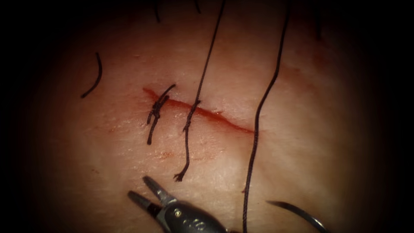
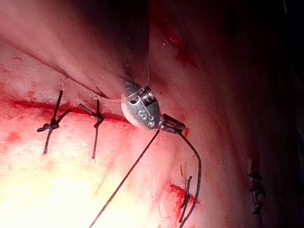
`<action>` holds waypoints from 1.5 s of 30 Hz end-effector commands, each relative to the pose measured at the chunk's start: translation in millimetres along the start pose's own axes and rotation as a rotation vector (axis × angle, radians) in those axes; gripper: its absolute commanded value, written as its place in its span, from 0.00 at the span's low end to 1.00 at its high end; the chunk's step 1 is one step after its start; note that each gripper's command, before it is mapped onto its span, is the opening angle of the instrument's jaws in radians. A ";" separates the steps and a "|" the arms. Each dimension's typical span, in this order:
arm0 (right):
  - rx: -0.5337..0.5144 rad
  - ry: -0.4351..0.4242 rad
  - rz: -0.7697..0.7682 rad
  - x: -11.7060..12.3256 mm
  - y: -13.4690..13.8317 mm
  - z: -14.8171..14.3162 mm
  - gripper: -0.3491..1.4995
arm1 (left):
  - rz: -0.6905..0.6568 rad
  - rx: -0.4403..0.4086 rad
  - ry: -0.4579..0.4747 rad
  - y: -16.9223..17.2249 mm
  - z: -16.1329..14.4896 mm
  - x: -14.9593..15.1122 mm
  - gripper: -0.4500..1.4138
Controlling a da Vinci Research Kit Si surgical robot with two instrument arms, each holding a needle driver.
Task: Wound Closure
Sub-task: Wrap the thread clockwise around the right gripper using the left gripper
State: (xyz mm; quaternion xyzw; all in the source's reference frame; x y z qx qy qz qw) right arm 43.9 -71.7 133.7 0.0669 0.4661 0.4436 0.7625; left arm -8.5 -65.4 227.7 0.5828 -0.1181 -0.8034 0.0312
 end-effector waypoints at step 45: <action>0.426 0.035 -0.280 13.4 17.1 6.5 0.71 | -0.146 0.085 0.168 9.2 -9.6 18.5 0.00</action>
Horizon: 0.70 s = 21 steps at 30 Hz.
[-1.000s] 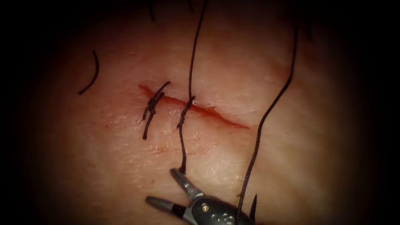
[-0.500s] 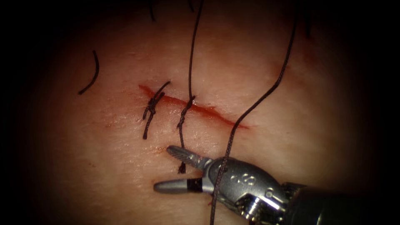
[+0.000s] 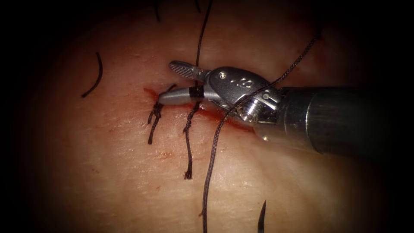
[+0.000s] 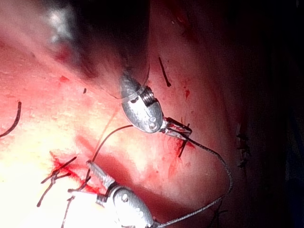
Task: Wound Closure
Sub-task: Wrap the thread clockwise around the right gripper using the left gripper
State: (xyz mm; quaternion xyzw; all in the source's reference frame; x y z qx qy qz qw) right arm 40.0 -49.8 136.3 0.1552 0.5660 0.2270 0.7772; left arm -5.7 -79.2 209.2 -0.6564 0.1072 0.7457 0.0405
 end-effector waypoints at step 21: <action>-0.074 0.135 -0.102 -1.0 4.5 3.5 0.45 | -0.105 0.058 0.068 13.5 -4.5 6.8 0.00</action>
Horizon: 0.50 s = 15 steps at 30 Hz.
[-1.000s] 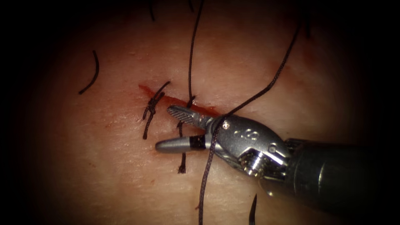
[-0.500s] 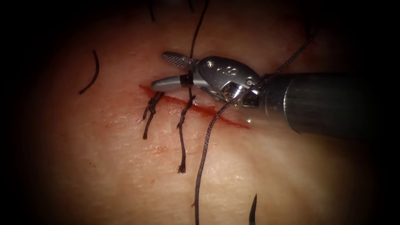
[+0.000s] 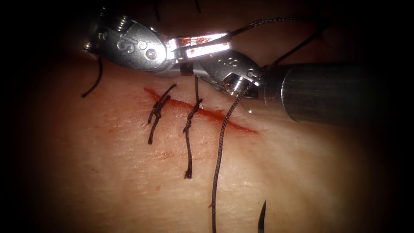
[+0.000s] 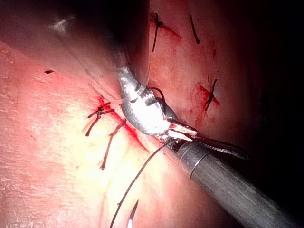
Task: Wound Closure
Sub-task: Wrap the thread clockwise around the right gripper using the left gripper
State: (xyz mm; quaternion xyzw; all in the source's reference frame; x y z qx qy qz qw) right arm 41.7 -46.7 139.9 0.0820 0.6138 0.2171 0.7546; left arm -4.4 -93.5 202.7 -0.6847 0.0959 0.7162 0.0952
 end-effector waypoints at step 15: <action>-0.026 0.166 0.143 -0.4 1.5 -0.5 0.00 | -0.019 0.023 0.025 4.9 -0.4 -2.0 0.00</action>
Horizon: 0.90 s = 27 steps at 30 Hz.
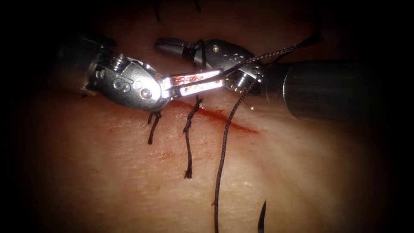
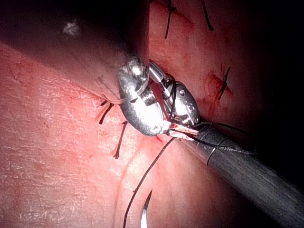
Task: Wound Closure
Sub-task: Wrap the thread clockwise around the right gripper using the left gripper
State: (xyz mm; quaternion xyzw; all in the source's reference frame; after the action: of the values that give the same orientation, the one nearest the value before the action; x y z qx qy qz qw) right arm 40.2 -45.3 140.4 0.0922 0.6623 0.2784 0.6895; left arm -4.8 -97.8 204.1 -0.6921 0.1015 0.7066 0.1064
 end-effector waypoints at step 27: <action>0.387 0.303 0.460 -0.2 -2.8 -2.8 0.00 | -0.003 0.062 -0.009 1.3 -8.4 -7.5 0.00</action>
State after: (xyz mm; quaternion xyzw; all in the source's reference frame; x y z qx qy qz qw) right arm 37.6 -48.3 138.3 0.3271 0.7591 0.3071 0.4716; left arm 3.8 -100.9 211.1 -0.6844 0.1239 0.7068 0.1288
